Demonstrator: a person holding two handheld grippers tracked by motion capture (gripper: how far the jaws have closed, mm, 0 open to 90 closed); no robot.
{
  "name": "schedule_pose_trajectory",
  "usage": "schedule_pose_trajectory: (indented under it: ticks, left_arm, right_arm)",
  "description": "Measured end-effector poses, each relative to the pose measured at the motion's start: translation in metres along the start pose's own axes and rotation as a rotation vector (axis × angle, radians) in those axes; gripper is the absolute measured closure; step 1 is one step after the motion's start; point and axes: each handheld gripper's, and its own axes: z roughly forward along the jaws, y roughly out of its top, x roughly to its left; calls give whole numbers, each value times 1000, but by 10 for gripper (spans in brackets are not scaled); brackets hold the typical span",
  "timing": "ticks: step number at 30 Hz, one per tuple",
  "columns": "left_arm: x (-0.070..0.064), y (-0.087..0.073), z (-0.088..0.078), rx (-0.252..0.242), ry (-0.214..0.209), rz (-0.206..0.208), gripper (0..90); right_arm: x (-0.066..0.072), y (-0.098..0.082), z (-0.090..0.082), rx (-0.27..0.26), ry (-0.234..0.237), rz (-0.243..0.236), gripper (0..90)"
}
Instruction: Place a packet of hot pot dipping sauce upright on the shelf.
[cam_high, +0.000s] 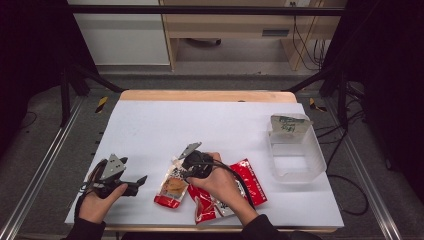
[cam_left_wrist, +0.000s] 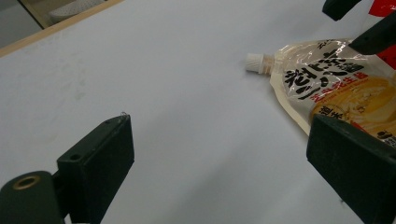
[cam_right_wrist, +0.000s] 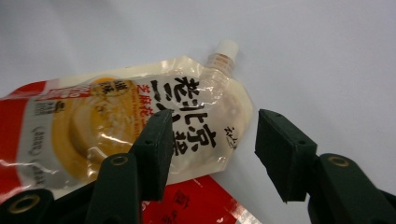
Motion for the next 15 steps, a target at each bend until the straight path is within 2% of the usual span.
schedule_pose_trajectory:
  ticks: [8, 15]
  left_arm:
    - [0, 0, 0, 5, -3, 8, 78]
    - [-1, 0, 0, 7, -3, 11, 79]
  right_arm:
    - [-7, -2, 16, 14, 2, 50, 477]
    - [-9, -5, 20, 21, 14, 87, 484]
